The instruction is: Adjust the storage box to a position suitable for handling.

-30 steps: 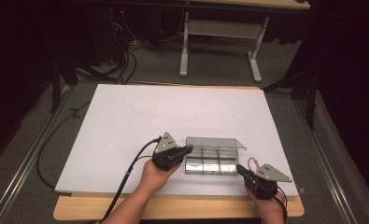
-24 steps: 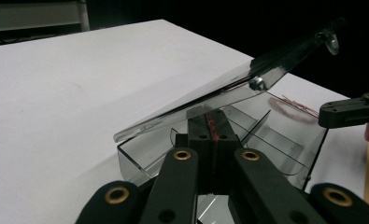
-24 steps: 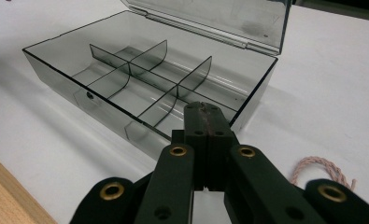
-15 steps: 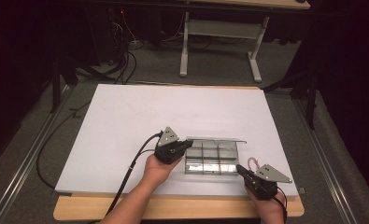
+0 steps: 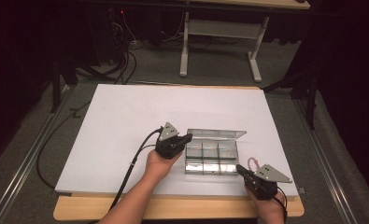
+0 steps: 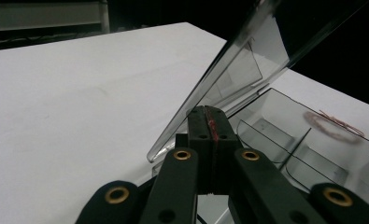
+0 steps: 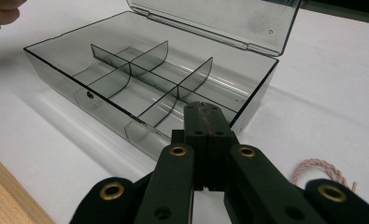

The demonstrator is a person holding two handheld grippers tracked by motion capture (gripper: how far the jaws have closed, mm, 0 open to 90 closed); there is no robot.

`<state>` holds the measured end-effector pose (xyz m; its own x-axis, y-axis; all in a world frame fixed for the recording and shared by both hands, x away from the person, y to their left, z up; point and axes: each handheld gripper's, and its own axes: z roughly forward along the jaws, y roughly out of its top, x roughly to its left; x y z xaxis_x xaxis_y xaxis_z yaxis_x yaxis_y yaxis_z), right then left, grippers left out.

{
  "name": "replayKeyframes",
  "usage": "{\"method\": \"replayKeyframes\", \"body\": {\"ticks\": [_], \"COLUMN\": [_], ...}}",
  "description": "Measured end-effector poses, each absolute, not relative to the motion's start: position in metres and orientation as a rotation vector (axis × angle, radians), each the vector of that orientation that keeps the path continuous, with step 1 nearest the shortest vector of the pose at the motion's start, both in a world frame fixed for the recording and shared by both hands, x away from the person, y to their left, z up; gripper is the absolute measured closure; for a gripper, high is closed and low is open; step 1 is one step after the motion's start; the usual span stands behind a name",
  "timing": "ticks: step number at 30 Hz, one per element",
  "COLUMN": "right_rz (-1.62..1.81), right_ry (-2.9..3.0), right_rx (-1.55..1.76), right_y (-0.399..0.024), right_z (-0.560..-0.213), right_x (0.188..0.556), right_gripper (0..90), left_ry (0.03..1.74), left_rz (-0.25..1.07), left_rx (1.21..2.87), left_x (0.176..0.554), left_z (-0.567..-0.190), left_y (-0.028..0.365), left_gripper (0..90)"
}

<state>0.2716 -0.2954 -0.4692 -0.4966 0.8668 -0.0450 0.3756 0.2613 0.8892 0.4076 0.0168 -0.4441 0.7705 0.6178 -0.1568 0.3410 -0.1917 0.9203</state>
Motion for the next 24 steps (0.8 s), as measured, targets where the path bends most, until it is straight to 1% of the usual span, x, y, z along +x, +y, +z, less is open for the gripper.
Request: {"method": "replayKeyframes", "body": {"ticks": [18,19,20,24], "right_rz": [1.181,1.180,1.180,1.182], "right_ry": [1.998,1.998,1.998,1.997], "right_rx": [1.117,1.117,1.116,1.118], "right_y": [-0.294,-0.294,-0.294,-0.294], "right_z": [-0.470,-0.470,-0.469,-0.470], "right_x": [0.272,0.272,0.272,0.272], "right_gripper": [90.0,90.0,90.0,90.0], "left_ry": [0.794,0.794,0.795,0.791], "left_rz": [0.320,0.342,0.323,0.329], "left_rx": [1.797,1.799,1.798,1.802], "left_x": [0.421,0.422,0.421,0.418], "left_z": [-0.448,-0.448,-0.448,-0.449], "left_y": [0.018,0.019,0.018,0.021], "left_gripper": [90.0,90.0,90.0,90.0]}}
